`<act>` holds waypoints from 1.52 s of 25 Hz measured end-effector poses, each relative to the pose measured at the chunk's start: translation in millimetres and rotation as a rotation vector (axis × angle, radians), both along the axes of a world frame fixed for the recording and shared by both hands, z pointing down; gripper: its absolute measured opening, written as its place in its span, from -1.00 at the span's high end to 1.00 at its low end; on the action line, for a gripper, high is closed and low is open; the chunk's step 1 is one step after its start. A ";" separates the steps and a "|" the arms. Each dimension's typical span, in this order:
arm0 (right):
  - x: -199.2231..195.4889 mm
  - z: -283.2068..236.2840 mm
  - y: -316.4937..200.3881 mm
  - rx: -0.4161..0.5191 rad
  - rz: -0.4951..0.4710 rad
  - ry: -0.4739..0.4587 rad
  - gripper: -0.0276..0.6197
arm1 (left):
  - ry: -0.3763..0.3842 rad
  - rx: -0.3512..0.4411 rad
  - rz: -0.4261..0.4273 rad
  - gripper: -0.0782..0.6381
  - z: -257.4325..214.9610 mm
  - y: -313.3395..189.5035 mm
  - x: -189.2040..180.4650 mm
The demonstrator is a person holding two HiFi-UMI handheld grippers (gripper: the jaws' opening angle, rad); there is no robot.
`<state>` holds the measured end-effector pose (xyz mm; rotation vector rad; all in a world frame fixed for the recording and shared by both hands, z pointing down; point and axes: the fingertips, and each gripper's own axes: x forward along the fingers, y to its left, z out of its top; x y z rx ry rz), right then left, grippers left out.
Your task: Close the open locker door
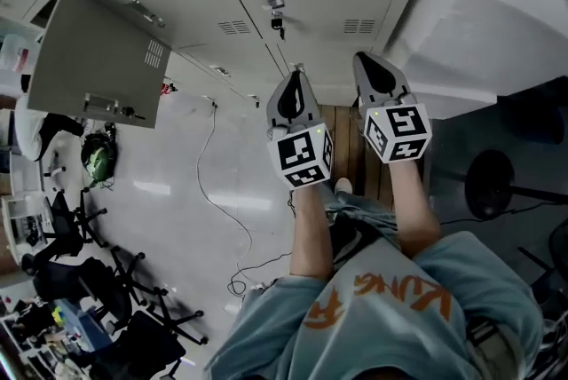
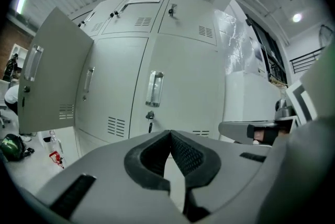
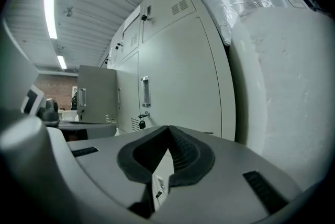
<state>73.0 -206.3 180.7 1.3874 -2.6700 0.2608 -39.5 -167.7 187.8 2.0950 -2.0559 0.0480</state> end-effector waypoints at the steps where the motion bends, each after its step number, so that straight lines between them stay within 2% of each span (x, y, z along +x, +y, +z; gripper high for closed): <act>1: 1.6 -6.4 0.9 0.019 -0.007 0.020 0.92 | -0.009 0.013 0.009 0.73 -7.4 -1.8 1.2; 5: 11.7 -28.9 7.1 0.068 -0.006 0.051 0.92 | -0.052 0.040 0.028 0.73 -31.8 1.9 -0.6; 14: 19.4 -100.3 11.9 0.186 0.003 -0.029 0.92 | -0.111 0.163 0.070 0.73 -104.7 4.5 5.4; 38: 48.8 -118.9 15.9 0.238 0.046 -0.047 0.92 | -0.122 0.185 0.109 0.73 -117.1 5.1 28.0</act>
